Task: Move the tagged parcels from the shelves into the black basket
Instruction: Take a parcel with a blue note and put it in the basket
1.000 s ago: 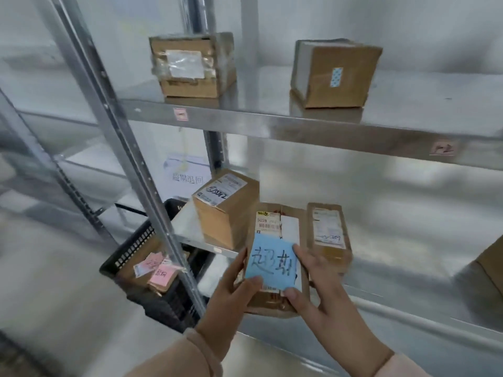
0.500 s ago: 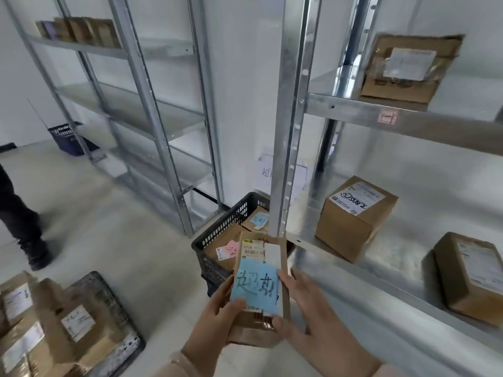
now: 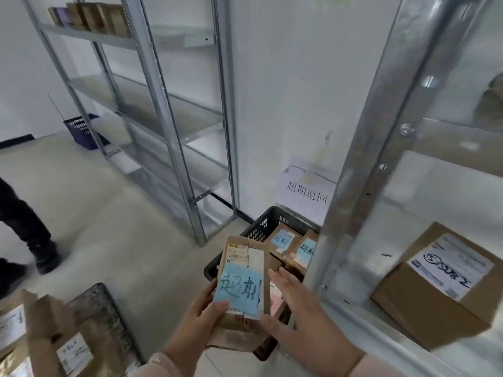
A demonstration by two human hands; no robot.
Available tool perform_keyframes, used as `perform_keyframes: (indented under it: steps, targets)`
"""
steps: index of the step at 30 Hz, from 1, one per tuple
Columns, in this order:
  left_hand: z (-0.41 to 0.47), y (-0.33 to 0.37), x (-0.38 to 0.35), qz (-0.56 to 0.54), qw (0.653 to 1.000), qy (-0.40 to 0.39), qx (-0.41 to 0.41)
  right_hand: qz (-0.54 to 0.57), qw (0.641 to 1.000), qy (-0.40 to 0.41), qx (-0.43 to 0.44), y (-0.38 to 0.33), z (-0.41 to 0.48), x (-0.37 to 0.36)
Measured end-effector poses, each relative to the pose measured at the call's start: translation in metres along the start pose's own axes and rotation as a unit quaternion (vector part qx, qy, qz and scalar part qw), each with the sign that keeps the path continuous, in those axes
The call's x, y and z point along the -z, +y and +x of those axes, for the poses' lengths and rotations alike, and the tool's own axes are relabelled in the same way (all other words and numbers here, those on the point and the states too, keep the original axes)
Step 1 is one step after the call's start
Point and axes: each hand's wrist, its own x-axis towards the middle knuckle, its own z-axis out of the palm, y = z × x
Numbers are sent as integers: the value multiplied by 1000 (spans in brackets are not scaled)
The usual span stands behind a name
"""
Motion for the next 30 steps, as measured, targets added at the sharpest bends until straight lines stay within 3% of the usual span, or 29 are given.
perform_keyframes:
  steps: [10,15,25,30]
  targets:
    - [133,30,1,-4,999,1,34,-3,997,-1,-79,0,102,16]
    - [219,46,2,28,996,-47,74,-6,987,42,-158,8,150,10]
    - [413,70,-45,137,952,-204,181,14,915,132,-382,51,247,11]
    - [496,51,-83,199,932,-243,184,38,882,133,-450,82,272,-1]
